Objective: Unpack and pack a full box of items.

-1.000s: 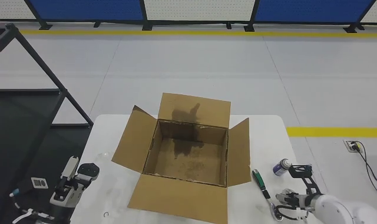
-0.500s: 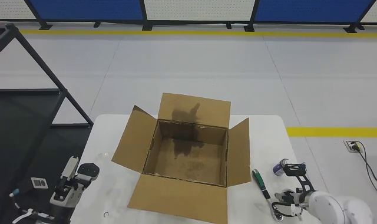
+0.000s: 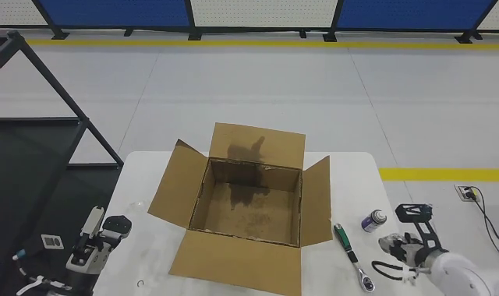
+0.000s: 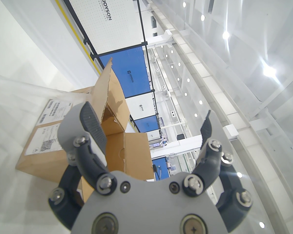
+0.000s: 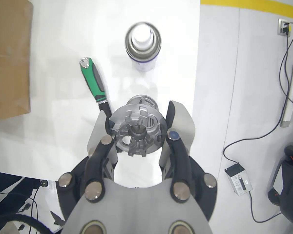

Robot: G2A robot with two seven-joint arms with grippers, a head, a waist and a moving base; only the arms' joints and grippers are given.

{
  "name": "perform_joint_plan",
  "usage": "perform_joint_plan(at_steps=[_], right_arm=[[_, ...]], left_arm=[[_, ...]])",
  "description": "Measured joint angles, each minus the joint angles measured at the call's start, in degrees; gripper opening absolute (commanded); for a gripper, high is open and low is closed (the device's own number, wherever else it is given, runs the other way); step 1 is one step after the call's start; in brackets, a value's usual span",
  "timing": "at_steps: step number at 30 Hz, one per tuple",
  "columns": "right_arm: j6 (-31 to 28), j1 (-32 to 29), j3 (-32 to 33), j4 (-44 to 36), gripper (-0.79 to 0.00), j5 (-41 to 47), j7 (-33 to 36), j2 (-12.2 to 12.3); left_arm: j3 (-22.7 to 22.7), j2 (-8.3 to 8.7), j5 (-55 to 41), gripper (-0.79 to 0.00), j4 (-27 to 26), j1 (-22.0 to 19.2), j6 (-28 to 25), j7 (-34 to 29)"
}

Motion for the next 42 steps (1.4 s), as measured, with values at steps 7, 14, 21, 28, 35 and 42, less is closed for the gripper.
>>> perform_joint_plan(at_steps=[7,14,21,28,35,42], right_arm=[[1.8,-0.4,1.6,-15.7,-0.785,5.3,3.2,0.3],[4.6,10.7,-3.6,-15.0,-0.785,10.0,6.8,0.9],[5.6,12.3,-4.5,-15.0,-0.785,9.8,7.5,0.9],[5.6,12.3,-4.5,-15.0,-0.785,9.8,7.5,0.9],[3.0,13.5,-11.1,-15.0,-0.785,12.6,1.8,0.9],[5.4,25.6,-24.1,-11.6,-0.785,12.8,3.6,0.5]], left_arm=[[0.0,0.0,0.0,0.0,0.0,0.0,0.0,0.0],[0.0,0.0,0.0,0.0,0.0,0.0,0.0,0.0],[0.0,0.0,0.0,0.0,0.0,0.0,0.0,0.0],[0.0,0.0,0.0,0.0,0.0,0.0,0.0,0.0],[0.0,0.0,0.0,0.0,0.0,0.0,0.0,0.0],[0.0,0.0,0.0,0.0,0.0,0.0,0.0,0.0]])
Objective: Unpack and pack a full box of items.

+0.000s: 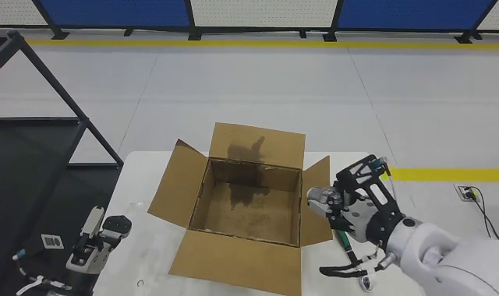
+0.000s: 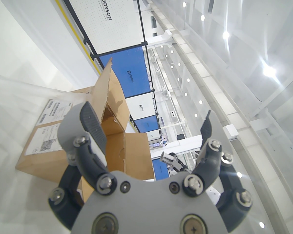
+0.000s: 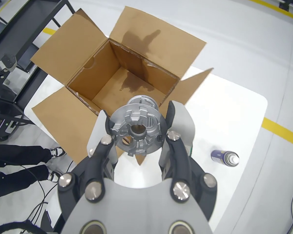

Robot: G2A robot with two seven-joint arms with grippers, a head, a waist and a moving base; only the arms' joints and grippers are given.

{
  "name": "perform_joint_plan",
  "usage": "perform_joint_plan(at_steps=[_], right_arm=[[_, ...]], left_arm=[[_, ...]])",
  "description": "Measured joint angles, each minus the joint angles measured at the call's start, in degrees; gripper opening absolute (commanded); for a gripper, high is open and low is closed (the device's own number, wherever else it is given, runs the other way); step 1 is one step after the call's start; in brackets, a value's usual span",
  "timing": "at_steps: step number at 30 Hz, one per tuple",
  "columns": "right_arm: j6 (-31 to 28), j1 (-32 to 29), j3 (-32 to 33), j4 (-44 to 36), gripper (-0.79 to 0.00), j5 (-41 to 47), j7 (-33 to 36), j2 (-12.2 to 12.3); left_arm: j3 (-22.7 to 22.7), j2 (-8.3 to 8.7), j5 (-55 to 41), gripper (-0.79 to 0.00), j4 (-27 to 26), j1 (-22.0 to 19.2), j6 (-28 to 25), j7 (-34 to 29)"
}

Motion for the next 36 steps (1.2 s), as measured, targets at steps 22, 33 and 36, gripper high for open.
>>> perform_joint_plan(at_steps=[22,33,36], right_arm=[[13.1,28.8,-37.5,30.7,-0.785,-2.9,-6.1,-8.1],[12.3,28.1,-37.6,32.0,-0.785,-1.9,-7.0,-8.2],[10.2,29.3,-38.8,38.2,-0.785,2.8,-9.8,-9.6]], left_arm=[[0.0,0.0,0.0,0.0,0.0,0.0,0.0,0.0],[0.0,0.0,0.0,0.0,0.0,0.0,0.0,0.0],[0.0,0.0,0.0,0.0,0.0,0.0,0.0,0.0]])
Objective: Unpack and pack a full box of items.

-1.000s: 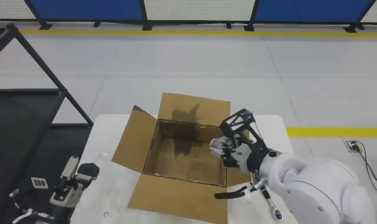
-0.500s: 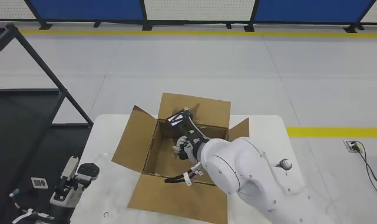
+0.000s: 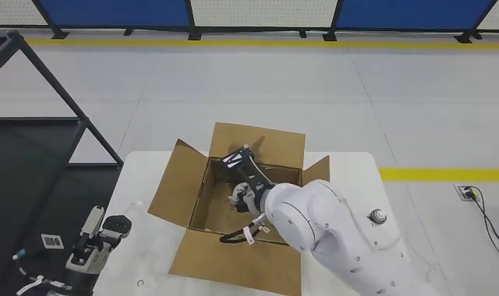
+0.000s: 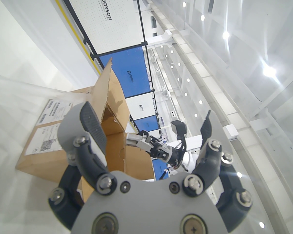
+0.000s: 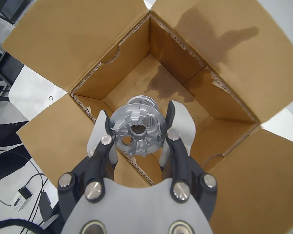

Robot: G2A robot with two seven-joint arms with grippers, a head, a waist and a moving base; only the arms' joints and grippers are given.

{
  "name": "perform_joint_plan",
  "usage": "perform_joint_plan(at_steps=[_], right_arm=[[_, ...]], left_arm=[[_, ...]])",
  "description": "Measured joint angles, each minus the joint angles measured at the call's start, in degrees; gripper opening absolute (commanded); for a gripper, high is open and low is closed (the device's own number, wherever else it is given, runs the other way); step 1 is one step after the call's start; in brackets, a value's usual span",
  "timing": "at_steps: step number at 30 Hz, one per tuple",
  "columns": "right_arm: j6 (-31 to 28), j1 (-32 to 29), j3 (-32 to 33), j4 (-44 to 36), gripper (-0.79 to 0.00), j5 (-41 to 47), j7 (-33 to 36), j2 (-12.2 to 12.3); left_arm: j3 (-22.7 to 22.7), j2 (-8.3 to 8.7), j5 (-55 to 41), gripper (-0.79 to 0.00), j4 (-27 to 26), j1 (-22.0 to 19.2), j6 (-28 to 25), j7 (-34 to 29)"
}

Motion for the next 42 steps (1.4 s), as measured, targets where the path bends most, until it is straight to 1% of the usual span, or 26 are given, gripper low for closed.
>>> perform_joint_plan(at_steps=[2,5,9,14,16,21,25,30,33,42], right_arm=[[-0.4,2.2,-2.0,5.1,-0.785,2.6,-1.8,-1.4],[-1.5,6.2,-6.0,13.7,-0.785,7.2,-4.1,-4.4],[-1.0,10.8,-11.1,24.4,-0.785,10.3,-6.8,-8.7],[1.5,13.6,-14.8,34.2,-0.785,11.8,-9.2,-13.0],[3.3,14.4,-16.1,38.2,-0.785,11.7,-10.3,-14.8],[3.7,15.7,-17.4,47.0,-0.785,14.1,-12.2,-18.8],[3.7,16.5,-17.9,53.1,-0.785,15.3,-13.5,-21.4],[5.5,17.3,-18.4,60.0,-0.785,15.8,-15.5,-24.6],[5.6,17.7,-18.1,63.7,-0.785,16.8,-17.0,-26.3],[4.4,18.2,-17.4,72.9,-0.785,18.3,-20.3,-30.3]], left_arm=[[0.0,0.0,0.0,0.0,0.0,0.0,0.0,0.0],[0.0,0.0,0.0,0.0,0.0,0.0,0.0,0.0],[0.0,0.0,0.0,0.0,0.0,0.0,0.0,0.0],[0.0,0.0,0.0,0.0,0.0,0.0,0.0,0.0],[0.0,0.0,0.0,0.0,0.0,0.0,0.0,0.0],[0.0,0.0,0.0,0.0,0.0,0.0,0.0,0.0],[0.0,0.0,0.0,0.0,0.0,0.0,0.0,0.0],[0.0,0.0,0.0,0.0,0.0,0.0,0.0,0.0],[0.0,0.0,0.0,0.0,0.0,0.0,0.0,0.0],[0.0,0.0,0.0,0.0,0.0,0.0,0.0,0.0]])
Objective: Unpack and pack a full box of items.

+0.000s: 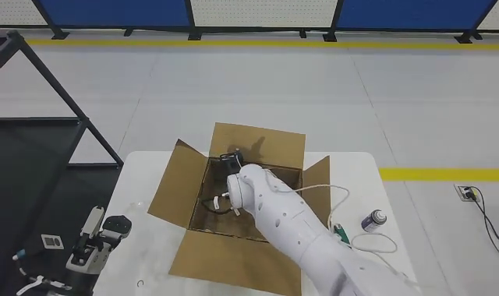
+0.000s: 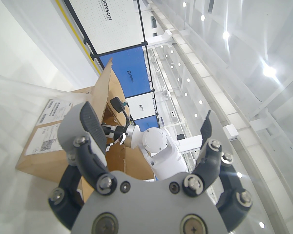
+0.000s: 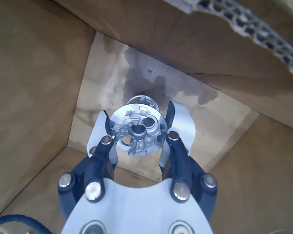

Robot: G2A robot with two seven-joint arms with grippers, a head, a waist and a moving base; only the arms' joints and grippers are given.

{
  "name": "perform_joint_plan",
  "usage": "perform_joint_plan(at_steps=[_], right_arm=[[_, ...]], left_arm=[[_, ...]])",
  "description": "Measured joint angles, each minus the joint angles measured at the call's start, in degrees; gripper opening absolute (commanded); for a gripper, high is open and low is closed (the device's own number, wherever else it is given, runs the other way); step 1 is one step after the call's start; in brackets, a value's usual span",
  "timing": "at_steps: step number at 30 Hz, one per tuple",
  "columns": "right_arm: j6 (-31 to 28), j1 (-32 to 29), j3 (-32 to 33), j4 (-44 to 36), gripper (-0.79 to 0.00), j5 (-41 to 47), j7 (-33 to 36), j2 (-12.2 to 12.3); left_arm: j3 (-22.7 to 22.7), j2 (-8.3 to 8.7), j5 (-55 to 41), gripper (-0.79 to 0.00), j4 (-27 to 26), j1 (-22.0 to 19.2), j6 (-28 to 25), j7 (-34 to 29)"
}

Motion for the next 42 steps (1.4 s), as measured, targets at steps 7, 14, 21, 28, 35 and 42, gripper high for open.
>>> perform_joint_plan(at_steps=[7,14,21,28,35,42], right_arm=[[-0.1,0.2,0.7,4.9,-0.76,0.6,-0.7,-2.0],[-1.1,0.4,1.9,8.2,-0.385,1.4,-1.5,-3.0],[-1.6,0.9,3.2,9.5,0.0,2.1,-2.1,-3.4],[-3.3,2.1,4.4,9.6,0.0,2.5,-2.1,-3.3],[-7.5,3.7,6.0,7.3,0.0,2.6,-4.8,-2.3],[-9.0,3.4,8.0,0.0,0.0,0.5,-7.5,0.7]], left_arm=[[0.0,0.0,0.0,0.0,0.0,0.0,0.0,0.0],[0.0,0.0,0.0,0.0,0.0,0.0,0.0,0.0],[0.0,0.0,0.0,0.0,0.0,0.0,0.0,0.0],[0.0,0.0,0.0,0.0,0.0,0.0,0.0,0.0],[0.0,0.0,0.0,0.0,0.0,0.0,0.0,0.0],[0.0,0.0,0.0,0.0,0.0,0.0,0.0,0.0]])
